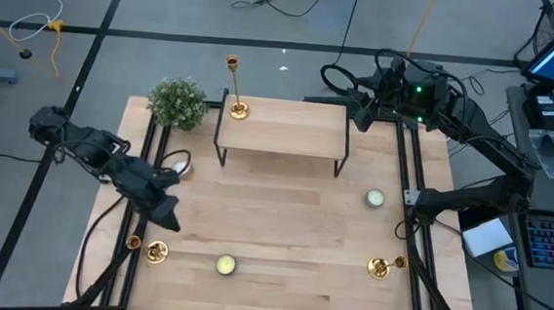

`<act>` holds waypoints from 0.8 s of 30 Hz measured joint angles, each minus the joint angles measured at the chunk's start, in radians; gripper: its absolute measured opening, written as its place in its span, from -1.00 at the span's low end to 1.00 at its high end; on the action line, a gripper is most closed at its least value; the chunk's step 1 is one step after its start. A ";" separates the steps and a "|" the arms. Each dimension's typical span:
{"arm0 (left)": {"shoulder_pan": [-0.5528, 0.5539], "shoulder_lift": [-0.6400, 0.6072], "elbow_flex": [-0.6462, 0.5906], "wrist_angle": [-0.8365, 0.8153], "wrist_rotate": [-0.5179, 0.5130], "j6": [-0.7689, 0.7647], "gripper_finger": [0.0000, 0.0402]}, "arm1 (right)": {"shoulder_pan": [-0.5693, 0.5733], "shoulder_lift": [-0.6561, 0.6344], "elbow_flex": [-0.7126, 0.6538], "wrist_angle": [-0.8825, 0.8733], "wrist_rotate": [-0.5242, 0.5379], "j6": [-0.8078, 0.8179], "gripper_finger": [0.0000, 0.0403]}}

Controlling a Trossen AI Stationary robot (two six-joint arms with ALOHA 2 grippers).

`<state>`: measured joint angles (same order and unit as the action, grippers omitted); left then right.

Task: Pick & Place candle stick holders
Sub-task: Put the left gold candle holder on the shelf

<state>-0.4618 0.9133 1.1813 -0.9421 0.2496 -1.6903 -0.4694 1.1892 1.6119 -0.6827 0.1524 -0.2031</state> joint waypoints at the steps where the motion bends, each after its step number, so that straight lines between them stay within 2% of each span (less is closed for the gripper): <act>1: -0.007 -0.001 0.021 -0.019 0.000 -0.022 0.09 | 0.000 0.000 0.000 -0.006 0.000 0.000 -0.43; 7: -0.055 0.040 0.188 -0.179 -0.037 -0.106 0.09 | 0.000 0.000 0.000 -0.019 0.000 -0.002 -0.43; 15: -0.166 0.162 0.415 -0.638 -0.003 -0.218 0.09 | 0.000 0.000 0.000 -0.019 0.000 0.000 -0.43; 24: -0.321 0.242 0.416 -0.628 -0.038 -0.310 0.09 | 0.000 0.000 0.000 -0.018 0.000 0.000 -0.43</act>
<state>-0.7824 1.1550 1.5973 -1.5701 0.2117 -2.0003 -0.4694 1.1895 1.6119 -0.7011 0.1524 -0.2028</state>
